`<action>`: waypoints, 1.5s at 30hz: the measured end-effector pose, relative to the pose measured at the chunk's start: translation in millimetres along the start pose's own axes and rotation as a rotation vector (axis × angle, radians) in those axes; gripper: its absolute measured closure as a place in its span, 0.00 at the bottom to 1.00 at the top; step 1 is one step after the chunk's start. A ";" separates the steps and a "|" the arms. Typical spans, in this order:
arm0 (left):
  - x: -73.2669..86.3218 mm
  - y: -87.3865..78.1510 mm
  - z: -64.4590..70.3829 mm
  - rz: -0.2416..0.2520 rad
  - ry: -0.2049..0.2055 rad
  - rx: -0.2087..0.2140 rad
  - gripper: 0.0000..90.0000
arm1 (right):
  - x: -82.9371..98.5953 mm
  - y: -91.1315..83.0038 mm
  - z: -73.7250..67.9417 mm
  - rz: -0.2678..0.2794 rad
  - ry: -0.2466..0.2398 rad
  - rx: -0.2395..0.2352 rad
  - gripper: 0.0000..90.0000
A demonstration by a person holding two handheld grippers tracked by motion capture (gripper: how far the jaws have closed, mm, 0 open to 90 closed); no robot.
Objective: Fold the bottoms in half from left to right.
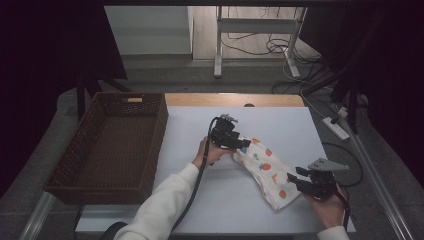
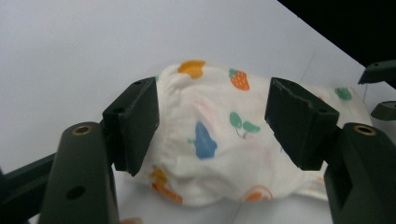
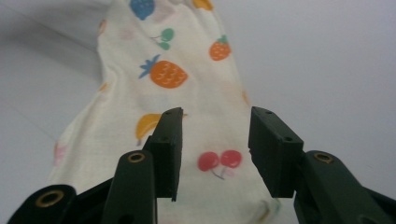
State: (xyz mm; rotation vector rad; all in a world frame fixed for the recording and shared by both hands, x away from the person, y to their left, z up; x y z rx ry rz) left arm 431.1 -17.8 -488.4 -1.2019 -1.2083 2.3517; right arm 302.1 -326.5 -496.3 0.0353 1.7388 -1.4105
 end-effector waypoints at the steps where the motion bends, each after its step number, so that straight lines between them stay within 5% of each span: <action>1: 2.4 -1.9 0.5 0.003 0.003 0.000 0.38 | -0.6 0.8 -1.5 -0.003 -0.010 -0.004 0.60; 31: 66.0 -39.2 17.2 0.015 0.052 -0.048 0.37 | -15.9 14.4 -47.2 -0.043 -0.185 -0.168 0.53; 45: 74.9 -43.5 18.9 0.009 0.048 -0.057 0.36 | -19.8 25.8 -79.7 -0.124 -0.303 -0.204 0.51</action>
Point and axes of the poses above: each handheld gripper's, and its own axes: y roughly forward along the jaws, x roughly out of its underside, z roughly to its right, the point moved 1 cm from there along y, roughly forward along the jaws, and after that the axes turned 12 degrees about -z, right-handed, at the moved point
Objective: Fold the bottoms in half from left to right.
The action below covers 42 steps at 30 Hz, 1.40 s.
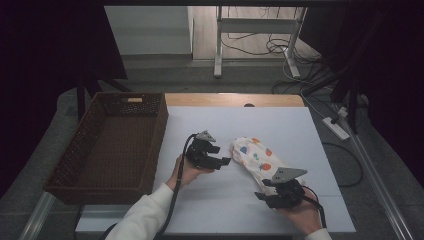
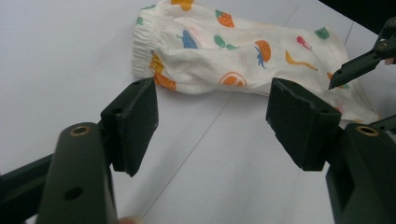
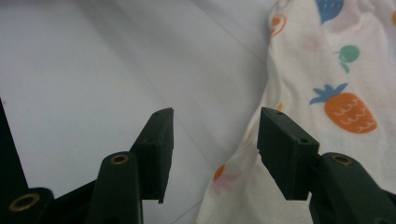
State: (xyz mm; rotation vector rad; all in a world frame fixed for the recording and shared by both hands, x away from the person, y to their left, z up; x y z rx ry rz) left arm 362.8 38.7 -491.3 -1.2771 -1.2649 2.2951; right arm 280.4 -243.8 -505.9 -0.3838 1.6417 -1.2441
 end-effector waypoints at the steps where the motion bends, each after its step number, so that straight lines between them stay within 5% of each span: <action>1: 0.2 0.0 0.1 -0.001 0.000 0.001 0.36 | 0.8 1.4 0.0 -0.012 0.000 0.000 0.51; 20: 1.8 -0.7 -1.5 -0.001 -0.009 -0.002 0.36 | 11.2 12.2 8.2 -0.190 -0.001 0.137 0.51; 28: 2.5 -1.7 -2.7 0.003 -0.015 -0.001 0.36 | 10.4 10.0 14.1 -0.230 0.008 0.180 0.67; 34: 3.0 -2.5 -3.6 0.003 -0.019 0.000 0.36 | 8.7 9.7 15.0 -0.257 0.012 0.129 0.86; 42: 3.3 -3.2 -4.9 0.002 -0.020 0.001 0.36 | 6.7 8.9 15.5 -0.257 0.030 0.102 0.92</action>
Point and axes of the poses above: each handheld gripper's, and its own axes: y roughly forward along the jaws, x roughly out of its underside, z roughly to its right, the point moved 1 cm from there along y, roughly forward along the jaws, and after that the axes turned 12 degrees about -z, right-handed, at the moved point
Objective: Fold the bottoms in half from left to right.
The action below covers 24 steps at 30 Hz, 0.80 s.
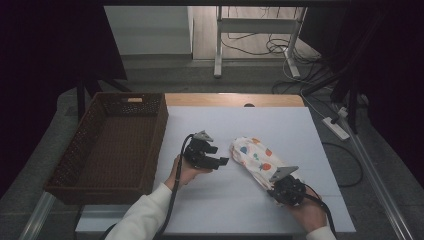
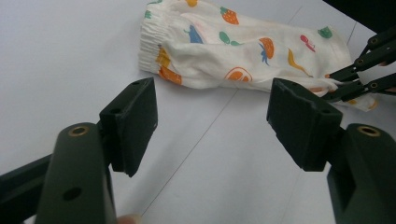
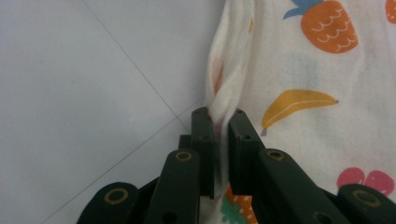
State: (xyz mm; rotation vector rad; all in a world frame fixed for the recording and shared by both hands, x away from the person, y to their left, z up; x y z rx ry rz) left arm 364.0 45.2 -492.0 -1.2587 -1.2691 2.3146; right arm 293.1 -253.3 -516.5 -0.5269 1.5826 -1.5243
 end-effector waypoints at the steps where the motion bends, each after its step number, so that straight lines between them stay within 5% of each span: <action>1: 0.0 -0.4 -0.2 0.002 0.000 -0.001 0.36 | -0.6 -0.4 -0.6 0.010 0.005 -0.017 0.92; 14: 1.7 -5.6 -3.8 0.012 -0.014 -0.002 0.36 | -32.1 4.0 -34.0 0.089 -0.008 -0.197 0.92; 24: 3.7 -8.1 -9.8 0.016 -0.034 -0.004 0.35 | -58.8 15.6 -60.2 0.134 -0.029 -0.249 0.92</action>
Point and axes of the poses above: each handheld gripper's, and its own axes: y roughly forward along the jaws, x roughly out of its underside, z roughly to its right, the point moved 1 cm from there along y, roughly forward along the jaws, and after that the axes turned 12 degrees about -z, right-handed, at the moved point
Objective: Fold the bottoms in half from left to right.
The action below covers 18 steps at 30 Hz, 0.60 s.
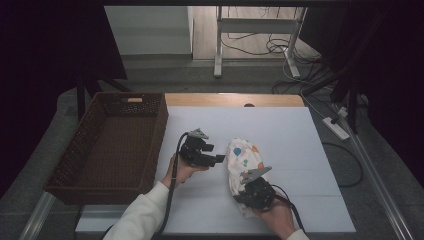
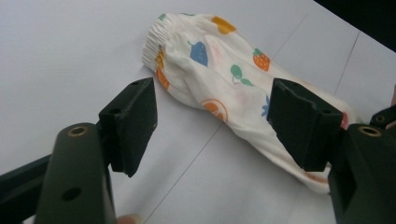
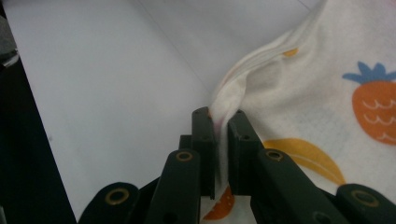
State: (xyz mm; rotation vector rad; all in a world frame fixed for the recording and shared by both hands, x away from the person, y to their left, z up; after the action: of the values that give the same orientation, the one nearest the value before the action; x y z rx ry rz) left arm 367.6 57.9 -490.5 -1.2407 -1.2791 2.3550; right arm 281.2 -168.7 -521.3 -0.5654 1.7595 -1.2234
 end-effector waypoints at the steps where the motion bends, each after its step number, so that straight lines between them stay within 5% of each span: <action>1: 0.0 0.0 0.0 0.000 0.000 0.000 0.35 | -2.5 1.3 -1.3 0.006 0.000 -0.004 0.92; 18: 2.4 -4.4 -6.2 0.008 -0.017 0.001 0.35 | -25.7 16.7 -21.2 0.013 -0.035 -0.041 0.91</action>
State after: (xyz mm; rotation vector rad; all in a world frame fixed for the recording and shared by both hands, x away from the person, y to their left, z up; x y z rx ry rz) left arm 369.7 65.5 -490.3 -1.2302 -1.2804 2.3769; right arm 277.6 -131.7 -523.5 -0.5949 1.7598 -1.1635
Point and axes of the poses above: each handheld gripper's, and its own axes: y roughly forward along the jaws, x roughly out of its underside, z roughly to its right, the point moved 1 cm from there along y, roughly forward along the jaws, and after that the axes turned 12 degrees about -z, right-handed, at the moved point
